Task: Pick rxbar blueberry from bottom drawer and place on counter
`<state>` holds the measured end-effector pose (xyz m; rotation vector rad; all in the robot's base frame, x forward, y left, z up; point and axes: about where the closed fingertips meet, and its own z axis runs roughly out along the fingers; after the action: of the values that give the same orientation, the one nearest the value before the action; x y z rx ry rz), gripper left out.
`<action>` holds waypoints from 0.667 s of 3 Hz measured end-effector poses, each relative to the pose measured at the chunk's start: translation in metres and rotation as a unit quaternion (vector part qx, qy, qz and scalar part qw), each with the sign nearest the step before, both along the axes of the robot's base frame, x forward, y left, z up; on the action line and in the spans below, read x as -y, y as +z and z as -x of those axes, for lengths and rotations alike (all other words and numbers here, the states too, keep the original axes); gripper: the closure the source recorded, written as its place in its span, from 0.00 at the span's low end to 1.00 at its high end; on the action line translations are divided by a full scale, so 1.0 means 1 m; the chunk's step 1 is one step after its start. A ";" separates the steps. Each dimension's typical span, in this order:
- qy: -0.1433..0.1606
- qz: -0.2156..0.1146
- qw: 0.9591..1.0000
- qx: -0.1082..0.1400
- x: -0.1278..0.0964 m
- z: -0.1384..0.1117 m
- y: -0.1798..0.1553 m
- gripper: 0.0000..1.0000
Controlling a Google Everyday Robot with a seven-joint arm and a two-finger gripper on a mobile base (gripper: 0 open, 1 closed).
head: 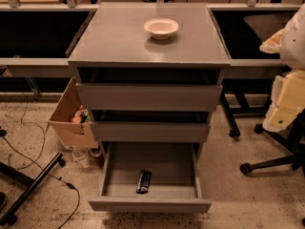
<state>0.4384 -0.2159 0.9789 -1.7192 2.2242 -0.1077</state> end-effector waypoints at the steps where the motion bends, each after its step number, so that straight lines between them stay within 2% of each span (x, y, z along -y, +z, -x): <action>1: 0.000 0.000 1.000 0.000 0.000 0.000 0.000 0.00; 2: 0.001 -0.020 1.000 0.007 -0.006 -0.006 -0.010 0.00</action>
Offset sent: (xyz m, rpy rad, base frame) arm 0.0165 0.0153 -0.0313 0.1094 -0.0160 0.0077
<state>0.4443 -0.2096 0.9690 -1.6950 2.1993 -0.0722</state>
